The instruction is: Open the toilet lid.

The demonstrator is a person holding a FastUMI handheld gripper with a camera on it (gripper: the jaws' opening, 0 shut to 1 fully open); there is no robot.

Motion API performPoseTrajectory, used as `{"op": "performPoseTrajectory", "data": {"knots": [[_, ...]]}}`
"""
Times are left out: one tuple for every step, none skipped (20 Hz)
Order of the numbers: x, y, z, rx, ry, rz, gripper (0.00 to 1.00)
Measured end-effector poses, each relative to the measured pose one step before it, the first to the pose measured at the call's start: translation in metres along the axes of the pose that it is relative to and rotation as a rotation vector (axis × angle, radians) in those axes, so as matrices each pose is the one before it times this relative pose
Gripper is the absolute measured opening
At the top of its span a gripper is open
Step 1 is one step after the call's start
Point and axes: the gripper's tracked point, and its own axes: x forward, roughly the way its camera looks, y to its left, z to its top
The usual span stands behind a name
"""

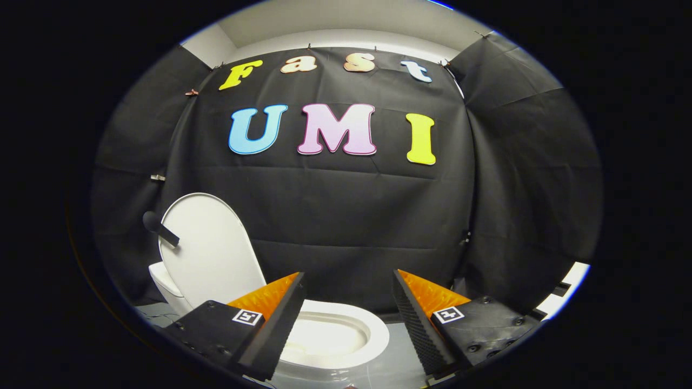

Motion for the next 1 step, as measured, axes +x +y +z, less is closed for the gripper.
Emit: {"op": "performPoseTrajectory", "data": {"knots": [[-0.00047, -0.00037, 0.00049, 0.00789, -0.00024, 0.00411, 0.98]]}}
